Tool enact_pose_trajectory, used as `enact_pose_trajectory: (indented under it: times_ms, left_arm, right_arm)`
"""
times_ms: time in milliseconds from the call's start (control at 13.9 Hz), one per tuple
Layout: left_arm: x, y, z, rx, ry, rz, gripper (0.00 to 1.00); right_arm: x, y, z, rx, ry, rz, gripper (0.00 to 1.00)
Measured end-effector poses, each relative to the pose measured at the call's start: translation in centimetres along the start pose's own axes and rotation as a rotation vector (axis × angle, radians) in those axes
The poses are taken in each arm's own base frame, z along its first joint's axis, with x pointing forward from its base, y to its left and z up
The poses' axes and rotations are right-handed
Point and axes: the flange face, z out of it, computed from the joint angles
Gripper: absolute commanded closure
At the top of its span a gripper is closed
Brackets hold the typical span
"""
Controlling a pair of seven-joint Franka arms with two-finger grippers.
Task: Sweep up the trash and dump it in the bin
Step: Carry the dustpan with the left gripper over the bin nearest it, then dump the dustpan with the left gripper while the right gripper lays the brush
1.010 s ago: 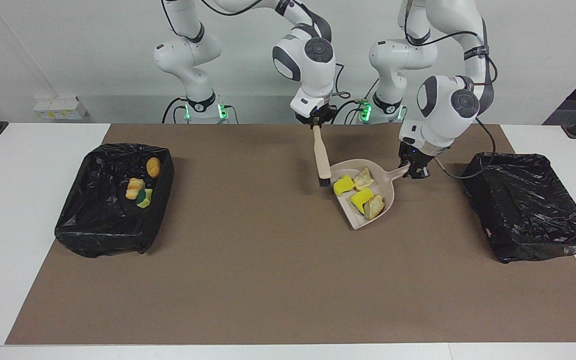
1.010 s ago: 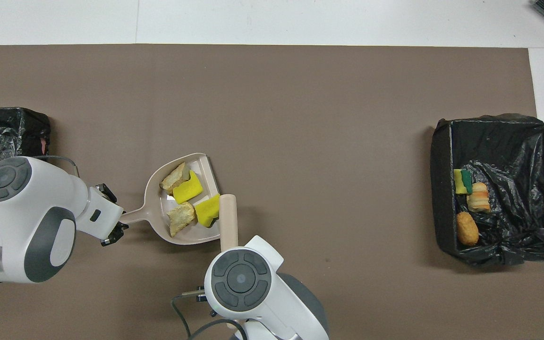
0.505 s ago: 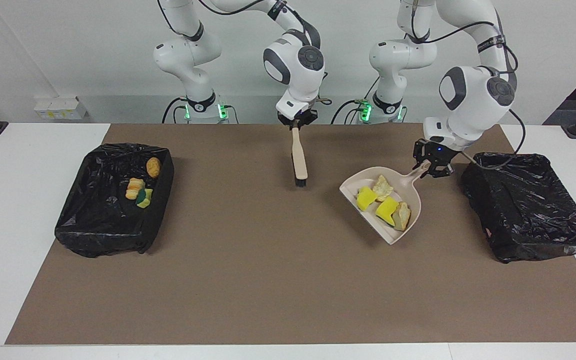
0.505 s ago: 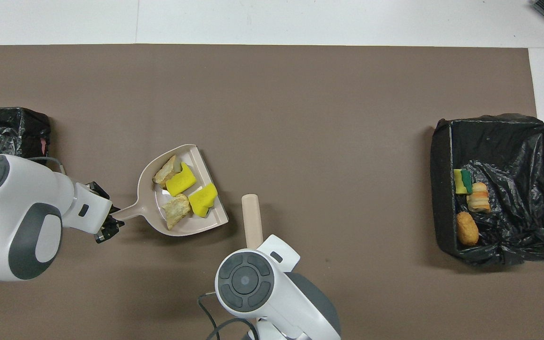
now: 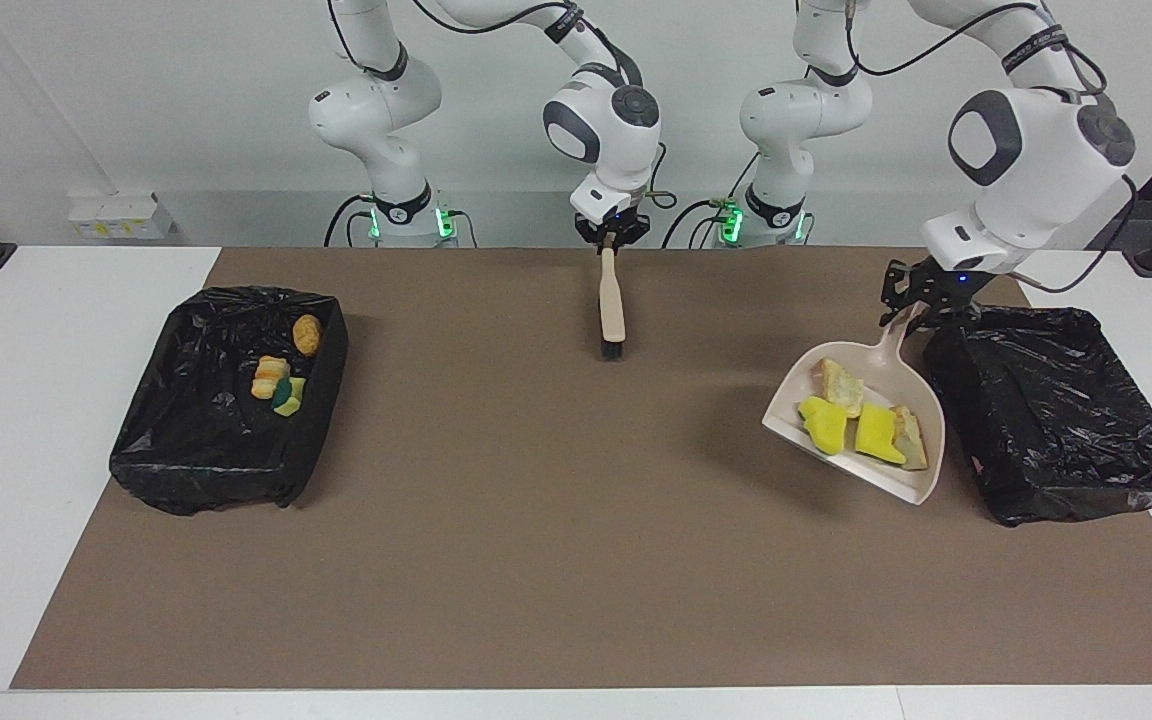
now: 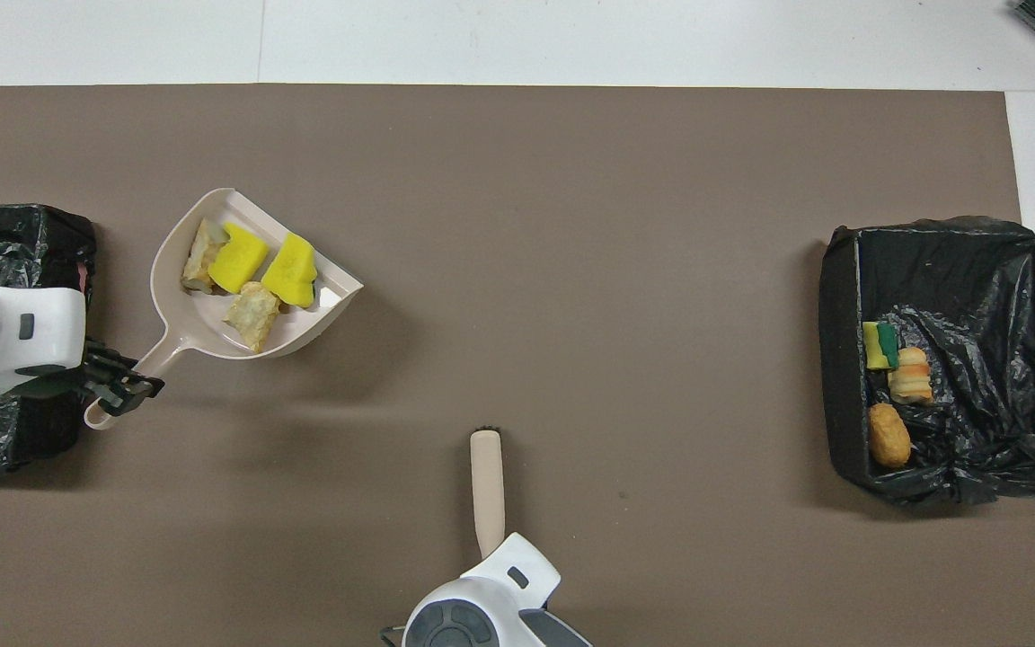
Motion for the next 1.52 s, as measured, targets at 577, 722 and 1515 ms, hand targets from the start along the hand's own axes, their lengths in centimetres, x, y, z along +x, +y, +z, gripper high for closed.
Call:
enact_pose_trajectory:
  times_ms: [577,722,1515]
  left_arm:
    - [-4.9,-12.0,-7.6,0.127,0.056,-0.193,1.00]
    - [-7.5,-15.5,-8.6,0.165,0.027,-0.141,1.00]
    - [-15.7,-24.7,-9.5,0.394,-0.448,0.504,1.00]
  right_arm:
    - [1.0,-0.3,0.6,0.027,-0.002,0.025,0.39]
    - [2.4,-0.2,0.1,0.029,-0.012,0.046,0.24]
    - [17.0,10.2,-15.4,0.154,0.067,0.148,0.00]
